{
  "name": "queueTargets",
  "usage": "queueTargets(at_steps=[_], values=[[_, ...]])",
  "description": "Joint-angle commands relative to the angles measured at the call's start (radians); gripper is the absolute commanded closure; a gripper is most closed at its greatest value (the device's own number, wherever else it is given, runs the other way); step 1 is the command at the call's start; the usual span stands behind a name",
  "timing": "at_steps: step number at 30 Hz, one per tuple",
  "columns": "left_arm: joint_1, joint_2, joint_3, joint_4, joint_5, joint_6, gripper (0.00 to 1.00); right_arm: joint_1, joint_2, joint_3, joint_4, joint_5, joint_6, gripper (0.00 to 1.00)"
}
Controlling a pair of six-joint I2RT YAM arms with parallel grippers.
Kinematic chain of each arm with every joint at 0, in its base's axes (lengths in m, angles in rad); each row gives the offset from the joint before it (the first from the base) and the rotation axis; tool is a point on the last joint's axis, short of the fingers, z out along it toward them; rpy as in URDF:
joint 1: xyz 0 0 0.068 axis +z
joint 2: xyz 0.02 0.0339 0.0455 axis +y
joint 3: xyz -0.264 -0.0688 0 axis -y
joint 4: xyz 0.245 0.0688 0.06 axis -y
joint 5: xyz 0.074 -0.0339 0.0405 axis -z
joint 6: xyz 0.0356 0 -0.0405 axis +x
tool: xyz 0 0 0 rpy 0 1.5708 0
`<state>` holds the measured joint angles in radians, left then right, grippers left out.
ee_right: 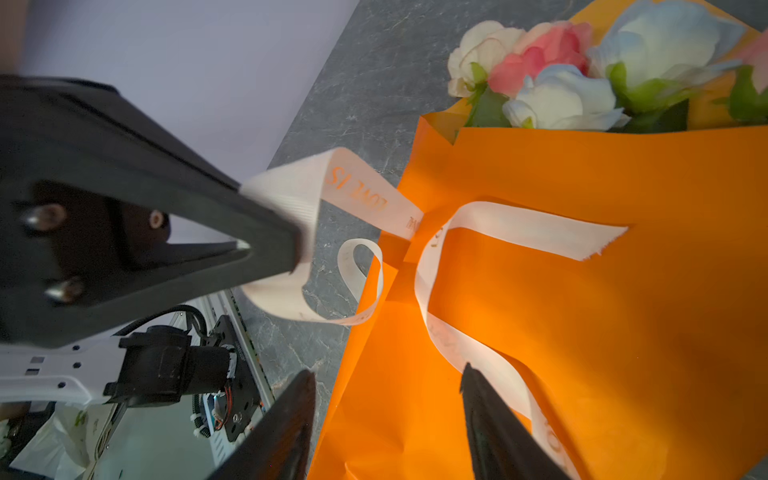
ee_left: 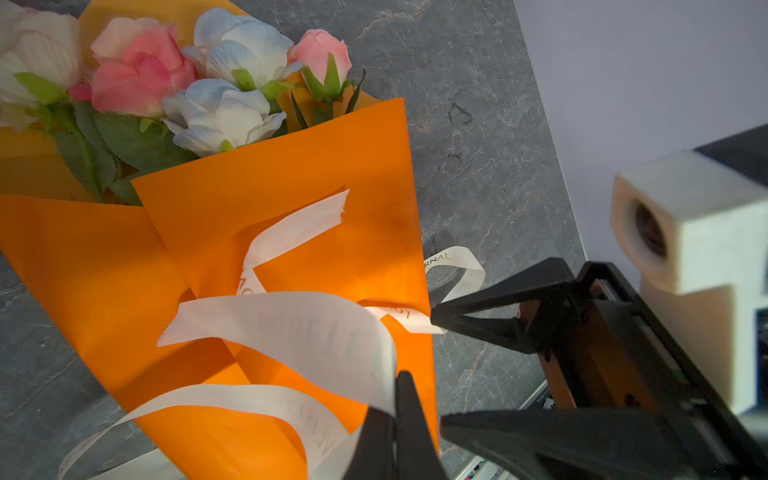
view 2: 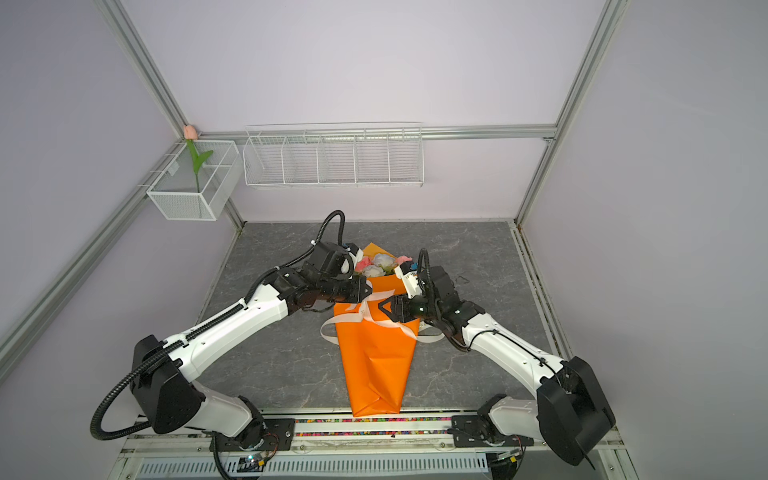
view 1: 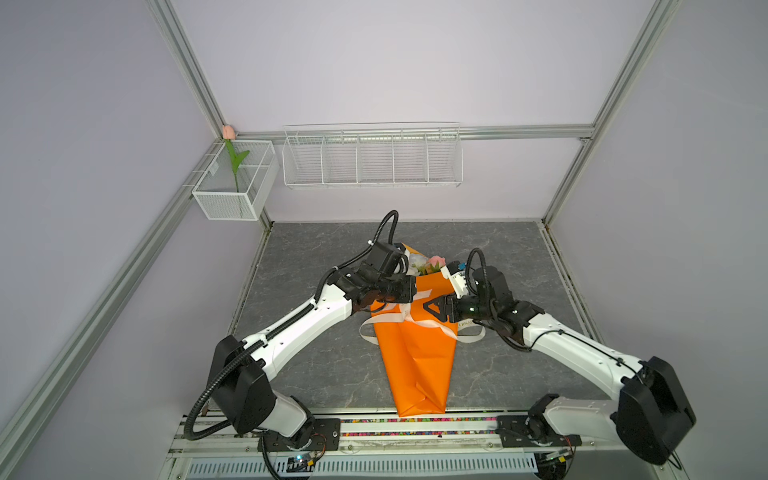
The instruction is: Tie the bouquet of fake flowers
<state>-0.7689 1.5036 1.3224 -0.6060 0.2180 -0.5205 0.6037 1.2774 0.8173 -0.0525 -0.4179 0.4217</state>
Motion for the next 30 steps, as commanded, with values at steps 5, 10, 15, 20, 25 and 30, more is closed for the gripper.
queueTargets(at_steps=[5, 10, 15, 20, 25, 30], values=[[-0.001, 0.055, 0.066, -0.018, 0.046, 0.012, 0.99, 0.112, -0.004, -0.065, 0.194, 0.116, -0.080, 0.39], [-0.001, 0.043, 0.053, -0.006, 0.050, 0.005, 0.99, 0.149, 0.032, -0.079, 0.291, 0.250, -0.064, 0.40], [-0.001, 0.049, 0.059, -0.013, 0.058, 0.007, 0.98, 0.164, 0.095, -0.077, 0.438, 0.253, -0.024, 0.44], [-0.001, 0.048, 0.059, -0.014, 0.070, 0.011, 0.89, 0.167, 0.089, -0.101, 0.457, 0.295, 0.004, 0.83], [-0.001, 0.033, 0.045, -0.065, 0.067, 0.039, 0.55, 0.171, -0.003, -0.196, 0.393, 0.370, 0.085, 0.91], [0.000, 0.002, -0.011, -0.086, 0.049, 0.052, 0.40, 0.189, -0.084, -0.292, 0.365, 0.395, 0.160, 0.88]])
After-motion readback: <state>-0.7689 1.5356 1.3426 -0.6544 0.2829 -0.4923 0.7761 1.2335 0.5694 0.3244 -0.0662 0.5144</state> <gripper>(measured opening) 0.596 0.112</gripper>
